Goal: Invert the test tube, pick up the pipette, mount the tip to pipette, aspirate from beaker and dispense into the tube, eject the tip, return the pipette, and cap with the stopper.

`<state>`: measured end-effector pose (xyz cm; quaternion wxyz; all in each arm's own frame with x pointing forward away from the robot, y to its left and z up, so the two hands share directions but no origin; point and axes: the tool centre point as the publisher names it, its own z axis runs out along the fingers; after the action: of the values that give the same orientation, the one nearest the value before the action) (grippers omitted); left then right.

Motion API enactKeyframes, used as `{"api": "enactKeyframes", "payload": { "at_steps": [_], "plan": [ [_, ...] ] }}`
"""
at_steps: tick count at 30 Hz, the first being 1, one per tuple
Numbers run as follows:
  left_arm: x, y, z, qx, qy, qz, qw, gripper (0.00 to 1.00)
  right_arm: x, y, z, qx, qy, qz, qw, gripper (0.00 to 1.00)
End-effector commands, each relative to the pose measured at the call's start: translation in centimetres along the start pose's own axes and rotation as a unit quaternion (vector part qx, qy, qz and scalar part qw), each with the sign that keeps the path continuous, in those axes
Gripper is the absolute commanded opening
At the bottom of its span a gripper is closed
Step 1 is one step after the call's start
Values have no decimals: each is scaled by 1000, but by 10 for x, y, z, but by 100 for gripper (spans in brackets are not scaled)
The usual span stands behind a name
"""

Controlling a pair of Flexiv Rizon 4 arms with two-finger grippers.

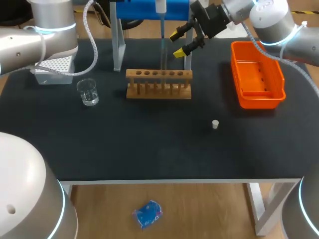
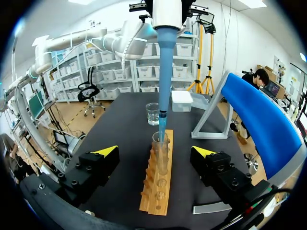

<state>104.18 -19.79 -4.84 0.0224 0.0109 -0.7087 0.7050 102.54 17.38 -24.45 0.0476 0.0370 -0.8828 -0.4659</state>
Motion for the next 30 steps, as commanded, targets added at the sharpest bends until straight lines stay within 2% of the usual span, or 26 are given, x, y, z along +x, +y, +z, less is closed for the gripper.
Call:
{"api": "enactKeyframes", "payload": {
  "at_steps": [1, 30],
  "plan": [
    [-3, 3, 2, -2, 1, -4, 1000, 0, -1, 0, -1, 1, 2, 0, 1000, 100],
    [-11, 24, 7, -14, 0, -23, 1000, 0, -1, 0, -1, 1, 2, 0, 1000, 100]
  ]
}}
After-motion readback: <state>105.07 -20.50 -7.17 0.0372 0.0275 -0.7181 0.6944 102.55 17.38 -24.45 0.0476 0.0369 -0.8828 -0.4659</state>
